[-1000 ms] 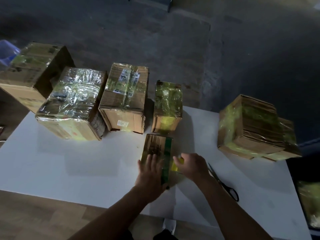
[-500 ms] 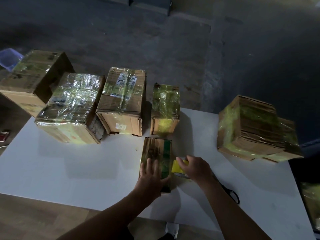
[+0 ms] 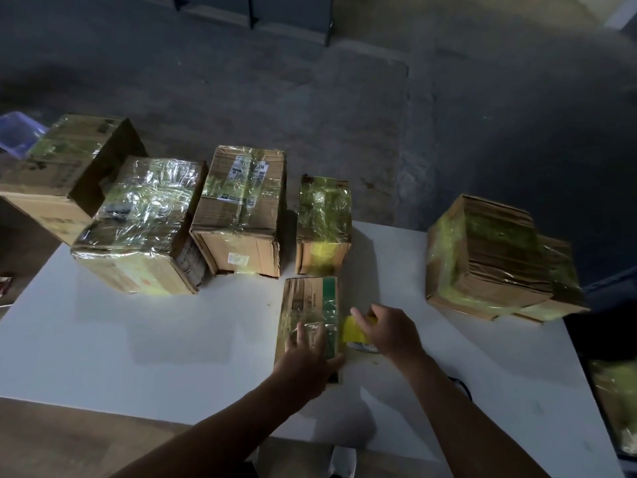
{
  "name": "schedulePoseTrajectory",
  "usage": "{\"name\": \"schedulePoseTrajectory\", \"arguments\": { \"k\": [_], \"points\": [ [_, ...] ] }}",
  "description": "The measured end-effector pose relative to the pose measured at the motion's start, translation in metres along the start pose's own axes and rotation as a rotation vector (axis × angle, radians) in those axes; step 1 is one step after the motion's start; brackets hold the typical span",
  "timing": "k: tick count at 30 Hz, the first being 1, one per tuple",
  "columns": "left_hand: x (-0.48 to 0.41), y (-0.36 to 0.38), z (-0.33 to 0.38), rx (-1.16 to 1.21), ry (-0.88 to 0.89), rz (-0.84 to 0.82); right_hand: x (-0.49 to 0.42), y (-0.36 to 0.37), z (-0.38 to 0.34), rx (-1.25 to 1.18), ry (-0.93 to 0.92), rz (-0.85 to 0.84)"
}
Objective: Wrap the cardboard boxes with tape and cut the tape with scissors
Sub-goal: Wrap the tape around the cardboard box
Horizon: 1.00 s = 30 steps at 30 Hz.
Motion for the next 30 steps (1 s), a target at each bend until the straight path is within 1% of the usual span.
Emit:
{"name": "schedulePoseTrajectory", "arguments": {
  "k": [2,3,5,6,8,10,13,16,18,20,24,28,30],
  "points": [
    [0.007,-0.002,-0.003,0.043,0.037,0.06,-0.002,-0.018,-0.007,-0.078,-0.097,0.081],
    [0.01,-0.004,-0.004,0.068,0.049,0.093,-0.004,-0.027,-0.011,-0.108,-0.16,0.092],
    [0.015,-0.005,-0.006,0.124,0.068,0.154,-0.009,-0.043,-0.017,-0.155,-0.26,0.057],
    [0.018,-0.006,-0.008,0.156,0.069,0.177,-0.01,-0.049,-0.018,-0.192,-0.281,0.02],
    [0.022,-0.006,-0.011,0.211,0.07,0.227,-0.011,-0.056,-0.017,-0.265,-0.28,-0.053],
    [0.027,-0.007,-0.014,0.221,0.071,0.267,-0.008,-0.058,-0.019,-0.262,-0.269,-0.08],
    [0.036,-0.013,-0.018,0.196,0.074,0.323,-0.003,-0.056,-0.031,-0.184,-0.293,-0.033],
    [0.046,-0.009,-0.026,0.28,0.104,0.379,0.001,-0.059,-0.029,-0.012,-0.281,0.051],
    [0.051,-0.005,-0.029,0.281,0.103,0.406,0.004,-0.059,-0.025,0.041,-0.224,0.024],
    [0.052,-0.005,-0.029,0.215,0.083,0.43,0.006,-0.052,-0.027,0.06,-0.188,-0.009],
    [0.049,-0.016,-0.032,0.036,0.087,0.373,0.005,-0.035,-0.038,0.081,-0.159,-0.05],
    [0.051,-0.024,-0.04,0.063,0.119,0.351,0.002,-0.026,-0.041,0.077,-0.118,-0.045],
    [0.05,-0.027,-0.039,0.038,0.071,0.341,0.001,-0.021,-0.047,0.079,-0.141,-0.043]
  ]
}}
Point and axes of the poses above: each hand's wrist, its own x-axis away from the middle knuckle, its own y-axis out of the palm, z = x × y, the point moved 1 cm from there along -x, towards the middle knuckle, and after that the axes turned 5 degrees about x, right-handed, at the moved point
